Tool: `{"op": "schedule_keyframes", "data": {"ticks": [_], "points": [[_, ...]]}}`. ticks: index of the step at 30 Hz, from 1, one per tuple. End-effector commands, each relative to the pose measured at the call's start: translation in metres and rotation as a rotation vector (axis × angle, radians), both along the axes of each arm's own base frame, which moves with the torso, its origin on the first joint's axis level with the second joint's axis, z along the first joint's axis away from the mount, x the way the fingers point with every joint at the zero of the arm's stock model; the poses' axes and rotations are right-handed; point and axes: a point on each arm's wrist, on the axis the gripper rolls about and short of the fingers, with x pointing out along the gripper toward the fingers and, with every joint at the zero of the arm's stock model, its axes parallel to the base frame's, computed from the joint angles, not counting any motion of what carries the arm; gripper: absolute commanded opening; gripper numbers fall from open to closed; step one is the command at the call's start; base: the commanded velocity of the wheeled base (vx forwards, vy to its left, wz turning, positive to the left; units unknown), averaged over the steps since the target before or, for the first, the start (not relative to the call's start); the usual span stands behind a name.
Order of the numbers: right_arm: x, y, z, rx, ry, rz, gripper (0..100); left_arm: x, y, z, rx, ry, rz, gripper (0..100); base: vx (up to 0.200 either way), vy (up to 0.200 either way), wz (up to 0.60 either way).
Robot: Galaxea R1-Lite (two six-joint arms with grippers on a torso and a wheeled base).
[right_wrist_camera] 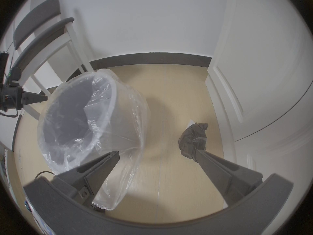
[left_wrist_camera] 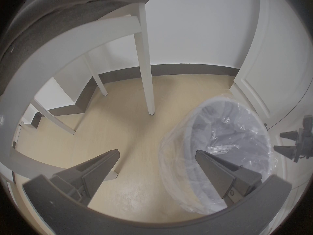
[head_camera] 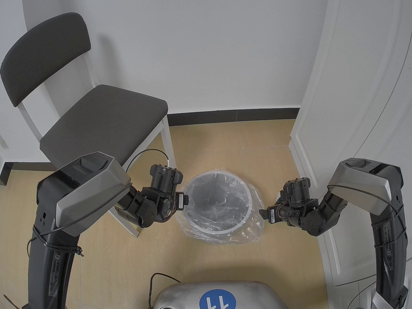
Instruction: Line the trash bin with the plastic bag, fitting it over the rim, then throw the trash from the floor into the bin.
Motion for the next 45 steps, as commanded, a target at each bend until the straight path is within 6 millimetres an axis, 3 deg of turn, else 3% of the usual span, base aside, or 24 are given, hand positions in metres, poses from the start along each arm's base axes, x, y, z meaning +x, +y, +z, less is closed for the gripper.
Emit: {"op": "schedule_keyframes", "data": {"ticks": [1,15,20,28,35,38,45], "points": [[0.001,-0.001,-0.008,0.001,-0.012,0.001,100,0.007,0.008,-0.019,0.010,0.036,0.016,100,0.000,0.000,0.00],[0.006,-0.006,-0.013,-0.005,-0.018,-0.009,100,0.015,0.018,-0.022,0.008,0.029,0.039,100,0.000,0.000,0.00],[0.006,-0.006,-0.013,-0.004,-0.020,-0.009,100,0.022,0.018,-0.039,0.000,0.051,0.035,100,0.000,0.000,0.00],[-0.014,0.004,-0.004,0.001,0.011,0.055,100,0.025,0.018,-0.046,-0.003,0.064,0.040,100,0.000,0.000,0.00],[-0.032,0.017,-0.018,-0.003,0.082,0.130,100,0.025,0.018,-0.047,-0.004,0.067,0.044,100,0.000,0.000,0.00],[-0.030,0.018,-0.030,-0.016,0.101,0.147,100,0.025,0.018,-0.047,-0.005,0.064,0.044,100,0.000,0.000,0.00],[-0.014,0.013,-0.028,-0.023,0.125,0.123,100,0.026,0.018,-0.047,-0.008,0.058,0.044,100,0.000,0.000,0.00]]}}
